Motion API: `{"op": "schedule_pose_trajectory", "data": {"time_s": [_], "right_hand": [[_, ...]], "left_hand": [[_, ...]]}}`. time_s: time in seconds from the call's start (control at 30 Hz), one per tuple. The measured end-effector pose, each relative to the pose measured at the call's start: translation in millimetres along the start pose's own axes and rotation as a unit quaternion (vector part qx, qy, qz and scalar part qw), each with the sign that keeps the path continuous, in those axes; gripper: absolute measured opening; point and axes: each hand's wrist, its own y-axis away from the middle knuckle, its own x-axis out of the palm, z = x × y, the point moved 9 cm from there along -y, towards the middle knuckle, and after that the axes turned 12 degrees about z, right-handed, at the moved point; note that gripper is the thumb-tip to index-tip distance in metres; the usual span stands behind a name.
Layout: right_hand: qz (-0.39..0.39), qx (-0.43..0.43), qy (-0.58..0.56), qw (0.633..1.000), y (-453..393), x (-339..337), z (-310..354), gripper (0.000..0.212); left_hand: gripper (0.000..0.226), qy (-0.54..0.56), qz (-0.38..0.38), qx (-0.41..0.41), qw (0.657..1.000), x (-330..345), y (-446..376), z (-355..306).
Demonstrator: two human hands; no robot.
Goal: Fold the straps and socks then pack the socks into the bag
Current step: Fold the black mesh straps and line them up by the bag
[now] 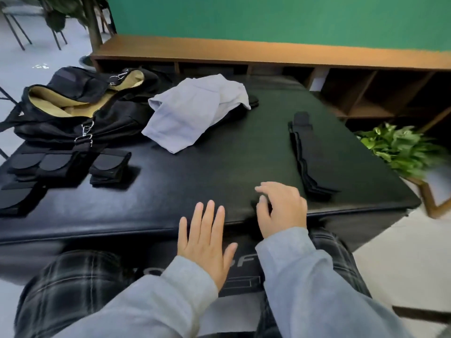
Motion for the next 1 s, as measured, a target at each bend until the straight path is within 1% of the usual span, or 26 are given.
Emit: {"op": "schedule_pose_trajectory", "data": {"time_s": [0.1, 0.2, 0.23, 0.27, 0.33, 0.4, 0.47, 0.6, 0.67, 0.8, 0.9, 1.0], "right_hand": [[-0.071, 0.057, 0.015, 0.996, 0, -35, -34, 0.029], [-0.103, 0.147, 0.023, 0.983, 3, -52, -72, 0.039], [-0.103, 0.178, 0.027, 0.978, 4, -54, -84, 0.041], [-0.086, 0.209, 0.026, 0.974, 4, -53, -95, 0.043], [-0.023, 0.27, 0.014, 0.963, 4, -42, -115, 0.05], [0.019, 0.295, 0.002, 0.955, 3, -34, -123, 0.051], [0.018, 0.302, -0.011, 0.953, 1, -31, -125, 0.045], [-0.02, 0.305, -0.019, 0.952, -1, -34, -124, 0.036], [-0.031, 0.304, -0.027, 0.952, 0, -37, -124, 0.037], [-0.034, 0.299, -0.036, 0.953, 2, -37, -122, 0.045], [-0.061, 0.276, -0.051, 0.958, 1, -42, -114, 0.046], [-0.118, 0.231, -0.073, 0.963, 4, -51, -103, 0.041]], "left_hand": [[0.061, -0.005, -0.015, 0.027, 1.0, -1, 2, 3], [0.059, 0.01, -0.024, 0.034, 0.999, -5, 1, 3], [0.057, 0.015, -0.023, 0.033, 0.999, -5, 1, 3], [0.055, 0.019, -0.021, 0.033, 0.999, -5, 2, 3], [0.055, 0.024, -0.012, 0.033, 0.999, -5, 1, 5], [0.058, 0.027, -0.005, 0.032, 0.999, -5, 1, 7], [0.059, 0.032, 0.0, 0.031, 0.999, -5, 1, 7], [0.058, 0.036, -0.002, 0.03, 0.999, -5, 1, 7], [0.057, 0.038, -0.007, 0.029, 0.999, -6, 1, 7], [0.052, 0.042, -0.015, 0.034, 0.998, -7, 1, 6], [0.054, 0.043, -0.013, 0.033, 0.998, -7, 1, 7], [0.053, 0.045, -0.008, 0.032, 0.998, -6, 1, 7]]}}
